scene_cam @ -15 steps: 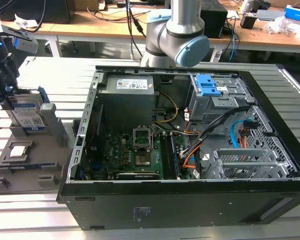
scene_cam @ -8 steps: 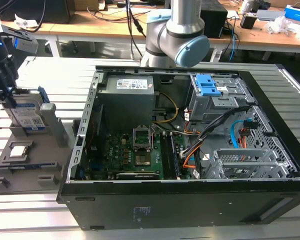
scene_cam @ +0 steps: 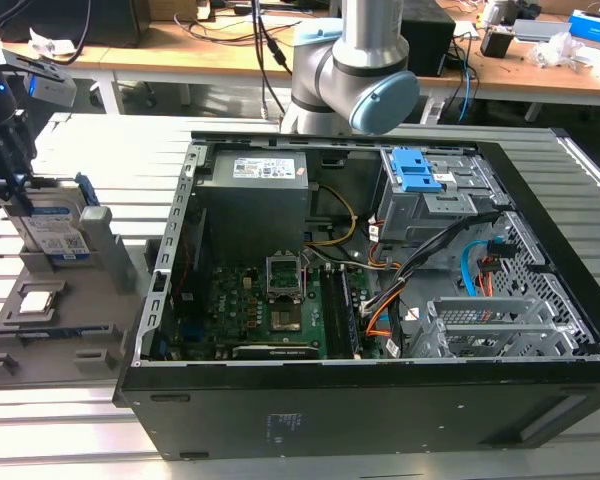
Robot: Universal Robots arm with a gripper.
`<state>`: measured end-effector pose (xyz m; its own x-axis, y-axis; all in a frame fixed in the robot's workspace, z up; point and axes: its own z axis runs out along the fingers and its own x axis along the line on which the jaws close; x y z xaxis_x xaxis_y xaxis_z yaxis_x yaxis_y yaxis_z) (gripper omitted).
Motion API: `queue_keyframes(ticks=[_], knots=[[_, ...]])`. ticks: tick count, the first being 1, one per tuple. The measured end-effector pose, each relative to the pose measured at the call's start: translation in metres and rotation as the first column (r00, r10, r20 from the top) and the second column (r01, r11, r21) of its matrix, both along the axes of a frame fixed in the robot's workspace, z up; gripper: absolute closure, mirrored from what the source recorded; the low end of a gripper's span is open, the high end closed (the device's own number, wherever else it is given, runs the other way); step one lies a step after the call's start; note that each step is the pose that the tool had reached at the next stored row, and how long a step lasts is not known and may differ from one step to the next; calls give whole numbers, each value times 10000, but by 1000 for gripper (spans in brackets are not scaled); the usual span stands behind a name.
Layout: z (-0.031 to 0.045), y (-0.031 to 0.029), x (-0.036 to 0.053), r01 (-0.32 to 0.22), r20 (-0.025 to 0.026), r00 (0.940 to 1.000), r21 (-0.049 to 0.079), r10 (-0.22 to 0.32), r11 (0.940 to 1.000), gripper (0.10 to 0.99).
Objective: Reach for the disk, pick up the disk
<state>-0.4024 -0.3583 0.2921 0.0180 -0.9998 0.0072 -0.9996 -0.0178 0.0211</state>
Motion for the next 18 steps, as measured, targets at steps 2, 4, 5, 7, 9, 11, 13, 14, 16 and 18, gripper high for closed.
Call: queue_keyframes(ticks=[2, 4, 5, 7, 9, 11, 13, 14, 16, 18], knots=[[0, 0, 0, -6, 0, 10000, 0, 6, 10000, 718], [0, 0, 0, -13, 0, 10000, -1, 13, 10000, 718], [0, 0, 0, -15, 0, 10000, -1, 15, 10000, 718], [0, 0, 0, -20, 0, 10000, -1, 20, 10000, 718], [0, 0, 0, -23, 0, 10000, 0, 23, 10000, 718], [12, 0, 1, -23, 0, 10000, -1, 23, 10000, 718], [70, 0, 0, -23, 0, 10000, 0, 23, 10000, 718], [111, 1, 0, -24, 0, 10000, 0, 24, 10000, 718], [200, 2, 0, -23, 0, 10000, -1, 23, 10000, 718], [255, 3, 1, -23, 0, 10000, -1, 23, 10000, 718]])
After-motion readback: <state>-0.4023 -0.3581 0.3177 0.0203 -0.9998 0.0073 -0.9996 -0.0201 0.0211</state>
